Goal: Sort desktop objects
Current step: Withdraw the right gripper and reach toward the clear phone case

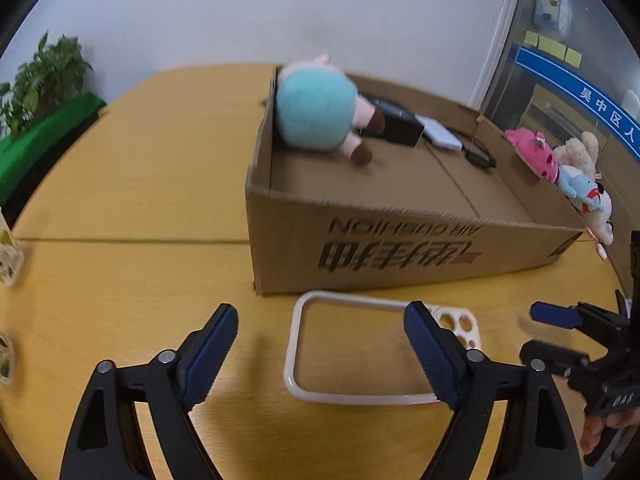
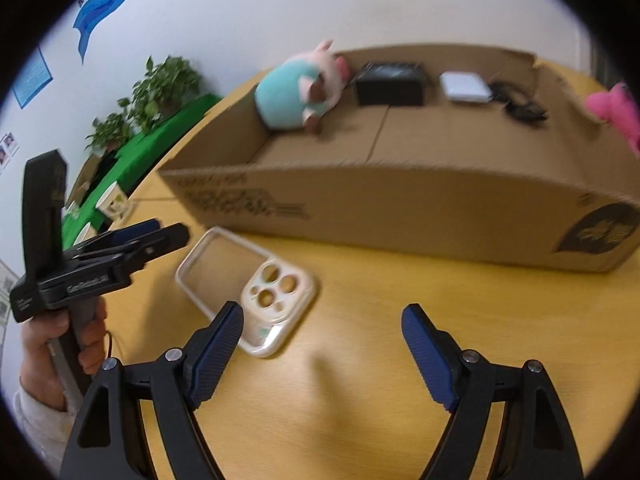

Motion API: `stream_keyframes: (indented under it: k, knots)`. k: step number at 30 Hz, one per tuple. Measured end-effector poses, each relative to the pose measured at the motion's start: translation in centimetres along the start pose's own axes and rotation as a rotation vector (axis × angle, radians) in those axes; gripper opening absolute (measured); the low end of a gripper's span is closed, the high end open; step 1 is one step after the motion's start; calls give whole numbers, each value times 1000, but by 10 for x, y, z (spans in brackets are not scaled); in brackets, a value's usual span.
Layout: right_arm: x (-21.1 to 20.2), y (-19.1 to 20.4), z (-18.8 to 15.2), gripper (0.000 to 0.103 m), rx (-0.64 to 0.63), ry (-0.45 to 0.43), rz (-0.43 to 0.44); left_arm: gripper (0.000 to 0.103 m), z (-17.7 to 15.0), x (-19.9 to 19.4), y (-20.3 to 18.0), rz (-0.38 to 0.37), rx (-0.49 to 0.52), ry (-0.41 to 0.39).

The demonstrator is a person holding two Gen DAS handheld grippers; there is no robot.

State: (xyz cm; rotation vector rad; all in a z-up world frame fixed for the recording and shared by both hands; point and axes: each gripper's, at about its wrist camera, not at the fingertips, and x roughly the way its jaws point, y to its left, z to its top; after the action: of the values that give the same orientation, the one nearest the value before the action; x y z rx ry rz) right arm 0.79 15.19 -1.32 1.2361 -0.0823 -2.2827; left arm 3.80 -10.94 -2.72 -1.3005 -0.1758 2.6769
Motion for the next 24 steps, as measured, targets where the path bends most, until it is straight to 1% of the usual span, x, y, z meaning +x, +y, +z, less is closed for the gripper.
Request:
stream_keyframes:
  k: [2,3,5,6,7,8,9,10,12,13,14,16,17,19,20,22,24]
  knots:
    - [12,8,-3,81,-7,29,44,75,-1,11,8,-30,-29,37]
    - [17,11,-4,81,-5,42,67,69,-2,16,11,-57,-43,59]
    - [27,17,-7,82,-5,61,103,65,-6,24,12,-114,-58,94]
    - [30,20,-9,82,-9,66,110,64,-7,23,9,-113,-46,82]
    - [30,23,-10,82,-26,52,104,63,-7,24,5,-125,-34,97]
    - [30,24,-10,82,-36,53,101,58,-8,24,1,-136,-25,99]
    - [30,26,-9,82,-39,54,104,53,-10,25,-3,-164,-25,111]
    - [29,25,-9,85,-35,51,109,53,-12,24,-7,-182,-28,114]
    - [24,19,-10,85,-19,41,85,52,-16,23,-17,-187,-13,116]
    - [19,14,-11,85,-12,34,90,52,-17,20,-22,-201,-9,109]
    - [14,9,-11,85,-8,21,96,52,-16,15,-26,-223,-16,95]
    - [-9,0,-17,85,-18,-41,104,52,-16,-1,-35,-298,-30,46]
    - [-23,-3,-20,85,-32,-77,102,52,-15,-12,-42,-330,-19,10]
    - [-55,-5,-26,85,-68,-151,113,53,-16,-32,-56,-368,18,-41]
    - [-74,-6,-32,85,-94,-190,122,53,-18,-40,-62,-391,31,-52]
    - [-97,-6,-41,85,-129,-230,137,53,-24,-48,-67,-435,36,-55]
    - [-111,-9,-48,85,-145,-252,140,54,-30,-52,-67,-451,26,-64]
